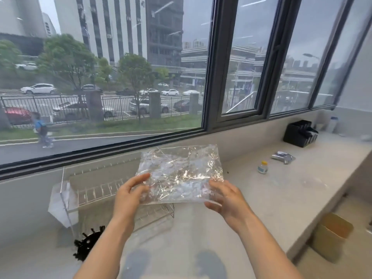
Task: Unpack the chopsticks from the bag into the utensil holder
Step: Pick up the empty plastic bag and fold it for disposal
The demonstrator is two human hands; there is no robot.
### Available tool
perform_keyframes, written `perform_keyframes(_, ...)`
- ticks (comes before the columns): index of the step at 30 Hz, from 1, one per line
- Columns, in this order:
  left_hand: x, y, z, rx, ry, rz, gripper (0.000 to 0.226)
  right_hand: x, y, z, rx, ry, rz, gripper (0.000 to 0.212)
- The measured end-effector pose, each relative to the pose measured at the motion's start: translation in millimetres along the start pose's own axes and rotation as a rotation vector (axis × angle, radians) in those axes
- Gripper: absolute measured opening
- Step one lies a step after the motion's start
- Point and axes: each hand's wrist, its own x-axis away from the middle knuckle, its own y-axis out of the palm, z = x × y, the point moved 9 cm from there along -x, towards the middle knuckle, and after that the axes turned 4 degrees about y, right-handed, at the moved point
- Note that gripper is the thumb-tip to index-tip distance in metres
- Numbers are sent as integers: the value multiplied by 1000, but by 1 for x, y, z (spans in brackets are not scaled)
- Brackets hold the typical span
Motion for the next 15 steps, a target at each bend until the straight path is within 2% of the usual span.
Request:
perform_keyframes(5,19,85,-56,-124,-71,-161,53,14,-107,6,38,-4,186,25)
perform_keyframes(11,51,203,-135,-265,-154,-361,37,28,-249,28,21,63,407,27)
perform_keyframes(15,86,281,-195,-411,-253,-497,32,40,-354,59,18,149,536,17)
